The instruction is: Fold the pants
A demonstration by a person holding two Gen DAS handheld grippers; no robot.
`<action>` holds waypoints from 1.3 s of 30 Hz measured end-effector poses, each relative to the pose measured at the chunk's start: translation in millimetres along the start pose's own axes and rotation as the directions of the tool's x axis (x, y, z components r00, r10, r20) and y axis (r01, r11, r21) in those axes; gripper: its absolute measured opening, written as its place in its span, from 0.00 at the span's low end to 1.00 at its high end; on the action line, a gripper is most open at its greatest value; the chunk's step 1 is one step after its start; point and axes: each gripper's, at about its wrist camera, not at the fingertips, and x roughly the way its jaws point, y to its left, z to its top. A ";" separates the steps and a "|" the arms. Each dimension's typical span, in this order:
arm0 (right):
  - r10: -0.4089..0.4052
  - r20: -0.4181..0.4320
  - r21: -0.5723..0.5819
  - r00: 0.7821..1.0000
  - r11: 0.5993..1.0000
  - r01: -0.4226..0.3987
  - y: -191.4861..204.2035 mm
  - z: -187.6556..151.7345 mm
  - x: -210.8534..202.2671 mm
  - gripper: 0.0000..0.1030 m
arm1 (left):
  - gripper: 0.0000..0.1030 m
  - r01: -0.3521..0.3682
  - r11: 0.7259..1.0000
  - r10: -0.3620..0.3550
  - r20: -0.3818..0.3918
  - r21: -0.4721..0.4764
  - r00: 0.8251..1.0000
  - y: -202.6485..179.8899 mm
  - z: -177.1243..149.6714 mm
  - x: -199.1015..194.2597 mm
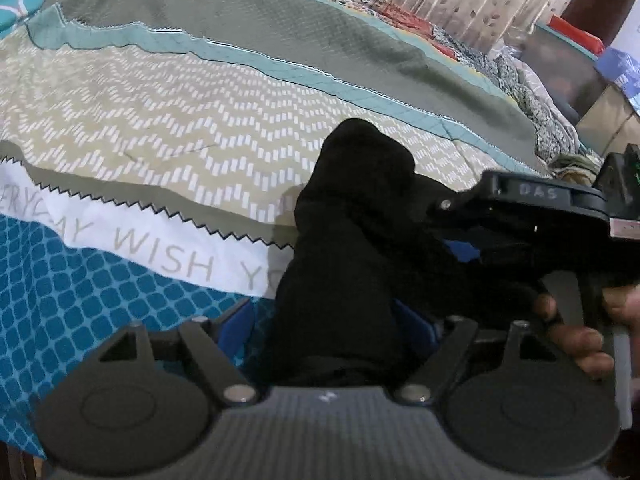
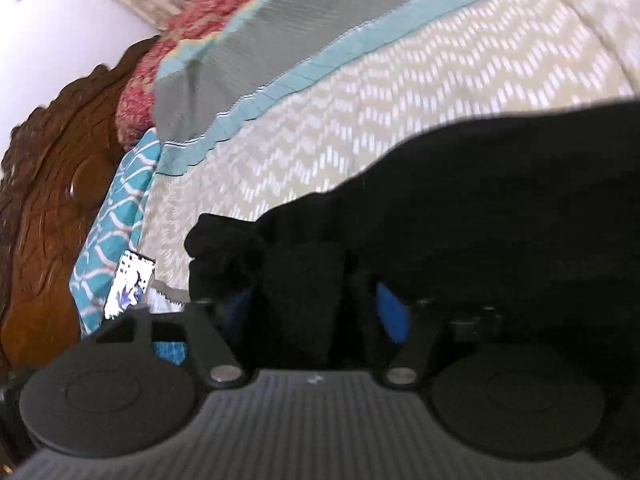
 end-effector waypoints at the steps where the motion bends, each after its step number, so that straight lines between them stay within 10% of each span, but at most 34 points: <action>1: 0.001 0.007 -0.027 1.000 1.000 0.000 8.4 -0.3 -5.3 0.21 | 0.76 0.006 1.000 -0.006 0.001 -0.011 1.000 0.8 0.7 -1.8; 5: 0.074 0.162 -0.120 0.984 0.991 -0.055 36.4 5.2 -65.5 0.09 | 0.77 0.075 0.997 -0.073 0.037 -0.036 0.997 -2.5 7.3 -10.0; 9: -0.169 0.353 -0.171 0.920 0.955 0.241 30.8 -4.7 -96.1 0.09 | 0.77 0.087 0.996 -0.087 0.002 0.019 0.996 -25.9 4.9 3.1; 12: -0.344 0.250 -0.058 0.905 0.928 0.368 -9.9 -8.2 -70.7 0.28 | 0.70 0.064 0.997 -0.060 -0.077 0.052 0.995 -41.7 -6.8 27.8; 16: -0.302 0.276 -0.036 0.912 0.945 0.324 -14.5 -5.2 -89.4 0.44 | 0.56 0.062 0.993 -0.057 -0.059 0.096 0.997 -46.3 -7.7 20.6; 19: -0.291 0.392 -0.026 0.873 0.945 0.326 -5.7 5.4 -114.3 0.46 | 0.43 0.098 0.994 -0.095 -0.060 0.045 0.994 -33.9 -5.2 14.3; 23: -0.166 0.401 -0.165 0.901 0.954 0.249 24.0 4.4 -110.3 0.43 | 0.45 0.095 0.995 -0.094 -0.070 0.019 0.993 -30.1 -6.8 14.1; 27: -0.141 0.238 -0.284 0.961 0.936 0.208 33.4 -7.3 -57.5 0.40 | 0.54 0.077 0.996 -0.073 -0.076 0.041 0.994 -32.9 -9.6 17.7; 32: -0.272 0.195 -0.414 0.942 0.848 0.330 21.6 -22.7 -2.0 0.38 | 0.60 0.046 0.997 -0.042 -0.068 0.063 0.997 -33.9 -8.5 11.6; 39: -0.154 0.226 -0.326 0.962 0.919 0.224 15.7 -18.1 -47.1 0.41 | 0.65 0.016 0.998 -0.021 0.084 0.057 0.996 -25.6 12.7 -32.6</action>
